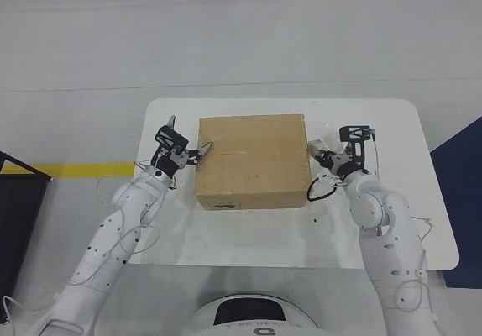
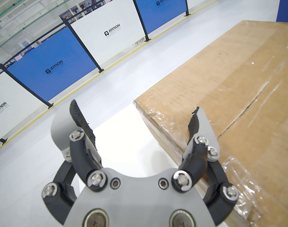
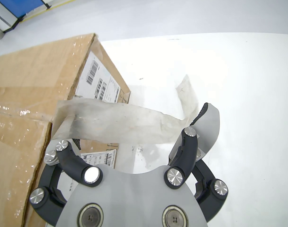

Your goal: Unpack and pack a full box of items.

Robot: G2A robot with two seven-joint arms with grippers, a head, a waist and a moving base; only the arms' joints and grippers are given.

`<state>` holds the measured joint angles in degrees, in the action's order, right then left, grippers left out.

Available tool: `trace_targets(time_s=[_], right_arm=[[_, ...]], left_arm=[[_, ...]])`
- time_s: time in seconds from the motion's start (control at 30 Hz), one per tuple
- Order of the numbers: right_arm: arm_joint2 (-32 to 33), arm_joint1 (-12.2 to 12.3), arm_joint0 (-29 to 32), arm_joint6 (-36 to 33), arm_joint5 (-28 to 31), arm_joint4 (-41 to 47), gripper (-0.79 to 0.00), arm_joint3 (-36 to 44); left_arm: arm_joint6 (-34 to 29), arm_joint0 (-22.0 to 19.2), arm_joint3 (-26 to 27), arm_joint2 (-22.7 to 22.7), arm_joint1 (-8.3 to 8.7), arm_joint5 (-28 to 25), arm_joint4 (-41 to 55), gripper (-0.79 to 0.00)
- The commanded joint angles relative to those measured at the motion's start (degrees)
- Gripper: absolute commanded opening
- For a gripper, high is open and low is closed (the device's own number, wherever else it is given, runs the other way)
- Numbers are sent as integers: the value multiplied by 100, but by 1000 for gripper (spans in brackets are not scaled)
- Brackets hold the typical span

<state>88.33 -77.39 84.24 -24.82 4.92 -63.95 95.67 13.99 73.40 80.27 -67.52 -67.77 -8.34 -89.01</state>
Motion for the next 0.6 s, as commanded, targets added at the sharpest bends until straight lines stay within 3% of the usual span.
trace_targets(time_s=[0.0,0.23,0.57], right_arm=[[-14,-8,45,189,-164,13,0,63],[-134,-27,232,525,-718,-208,0,413],[-807,-72,389,173,-1514,-1120,0,1354]], left_arm=[[0,0,0,0,0,-1,0,0],[0,0,0,0,0,-1,0,0],[0,0,0,0,0,-1,0,0]])
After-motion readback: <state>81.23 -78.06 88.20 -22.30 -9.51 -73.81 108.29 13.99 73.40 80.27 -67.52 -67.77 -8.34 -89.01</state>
